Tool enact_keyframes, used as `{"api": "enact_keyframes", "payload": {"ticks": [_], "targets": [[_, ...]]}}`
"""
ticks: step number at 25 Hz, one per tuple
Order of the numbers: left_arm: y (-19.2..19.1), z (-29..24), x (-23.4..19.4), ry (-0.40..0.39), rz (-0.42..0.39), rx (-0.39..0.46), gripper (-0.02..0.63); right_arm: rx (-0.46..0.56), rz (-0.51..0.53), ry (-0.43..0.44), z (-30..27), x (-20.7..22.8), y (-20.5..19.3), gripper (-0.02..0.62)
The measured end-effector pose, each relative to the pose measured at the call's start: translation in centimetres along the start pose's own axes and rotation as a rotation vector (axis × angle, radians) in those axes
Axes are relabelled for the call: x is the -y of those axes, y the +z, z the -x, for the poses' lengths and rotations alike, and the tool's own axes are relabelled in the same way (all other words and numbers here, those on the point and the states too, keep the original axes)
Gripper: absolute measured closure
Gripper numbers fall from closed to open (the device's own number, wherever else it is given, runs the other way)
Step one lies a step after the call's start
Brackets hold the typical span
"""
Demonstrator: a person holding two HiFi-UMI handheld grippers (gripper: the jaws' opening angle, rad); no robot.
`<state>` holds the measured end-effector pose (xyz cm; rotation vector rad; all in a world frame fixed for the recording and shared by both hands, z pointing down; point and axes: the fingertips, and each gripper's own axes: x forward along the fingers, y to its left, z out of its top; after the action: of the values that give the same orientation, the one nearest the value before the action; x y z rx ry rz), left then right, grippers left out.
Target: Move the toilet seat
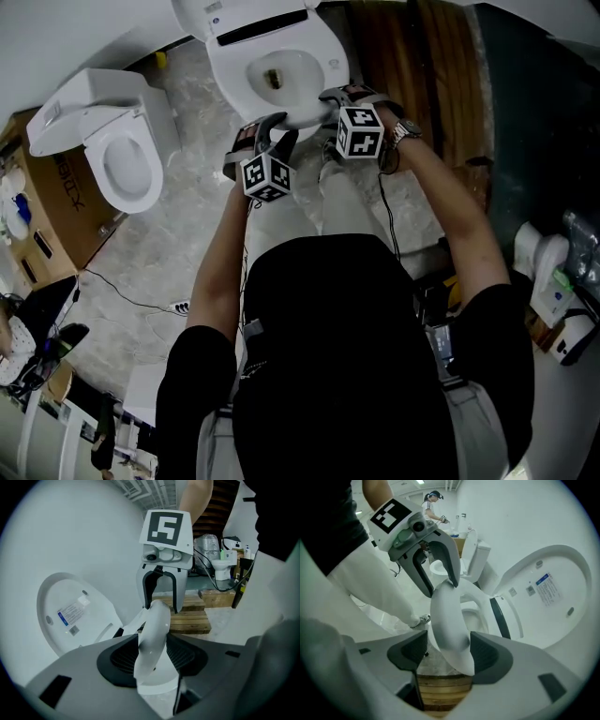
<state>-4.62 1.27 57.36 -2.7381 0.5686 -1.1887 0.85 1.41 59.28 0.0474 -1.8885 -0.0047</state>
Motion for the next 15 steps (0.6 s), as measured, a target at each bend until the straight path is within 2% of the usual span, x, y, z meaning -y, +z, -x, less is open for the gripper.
{"api": "enact_keyframes", "payload": {"ticks": [9, 12, 15], "targets": [[1.3, 0.7, -1.6, -0.022, -0.051, 0.02, 0.41, -0.001, -0.094, -0.315, 1.6, 2.4, -0.4, 0.305], [2.0, 0.9, -1.9, -0.026, -0.034, 0.013, 0.41, 0.017, -0.122, -0.347, 2.0, 3.0, -0.5, 0.307], [2.4, 1.2, -2.2, -0.02, -0.011, -0.014, 0.41, 0.044, -0.094, -0.341, 2.3, 3.0, -0.4, 0.348]]}}
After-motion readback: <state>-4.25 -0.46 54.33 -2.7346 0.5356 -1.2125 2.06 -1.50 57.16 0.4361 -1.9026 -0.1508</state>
